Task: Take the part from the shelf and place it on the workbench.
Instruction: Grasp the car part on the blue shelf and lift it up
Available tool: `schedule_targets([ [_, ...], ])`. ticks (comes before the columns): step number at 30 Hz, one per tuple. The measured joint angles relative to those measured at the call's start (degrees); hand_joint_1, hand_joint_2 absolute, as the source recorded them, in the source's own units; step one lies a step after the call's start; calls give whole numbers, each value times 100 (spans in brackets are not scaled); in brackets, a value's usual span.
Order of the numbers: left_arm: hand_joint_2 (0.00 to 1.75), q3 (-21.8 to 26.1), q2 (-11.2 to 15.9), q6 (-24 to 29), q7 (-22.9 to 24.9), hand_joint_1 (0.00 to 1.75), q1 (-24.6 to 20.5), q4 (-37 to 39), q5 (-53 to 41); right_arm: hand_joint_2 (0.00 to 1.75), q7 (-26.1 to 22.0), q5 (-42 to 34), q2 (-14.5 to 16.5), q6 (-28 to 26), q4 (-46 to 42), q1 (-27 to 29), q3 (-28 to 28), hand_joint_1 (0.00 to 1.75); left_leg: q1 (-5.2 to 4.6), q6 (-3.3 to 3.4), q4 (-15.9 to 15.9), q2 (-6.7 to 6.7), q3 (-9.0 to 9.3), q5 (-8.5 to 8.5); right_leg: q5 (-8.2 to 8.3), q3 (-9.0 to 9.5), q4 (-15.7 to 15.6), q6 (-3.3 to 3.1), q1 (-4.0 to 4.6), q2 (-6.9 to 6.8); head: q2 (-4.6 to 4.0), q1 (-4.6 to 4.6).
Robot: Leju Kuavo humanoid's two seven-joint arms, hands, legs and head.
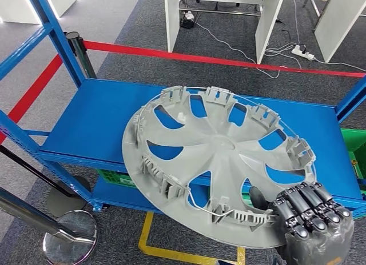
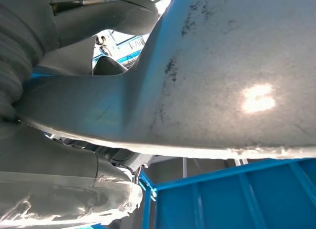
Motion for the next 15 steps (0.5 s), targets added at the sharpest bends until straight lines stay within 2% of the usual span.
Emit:
schedule_targets([
  [11, 175, -126, -5, 2, 20, 0, 13, 0, 209, 175, 4, 0, 23, 1, 11, 63, -7, 175, 0, 0, 0, 0, 0, 0, 0, 0, 0, 0, 0, 0, 0, 0],
  [13, 175, -140, -2, -1, 38, 0, 17, 0, 243, 175, 12, 0, 29, 3, 16, 65, -10, 175, -16, 25, 20, -2, -5, 4, 31, 3, -23, 32, -16, -2, 0, -2],
  [15, 175, -147, -1, -8, 65, 0, 22, 0, 274, 175, 63, -1, 43, 4, 18, 63, -13, 175, -8, 88, -53, 4, 11, 92, 72, 1, -73, 89, -23, -1, 0, -7],
])
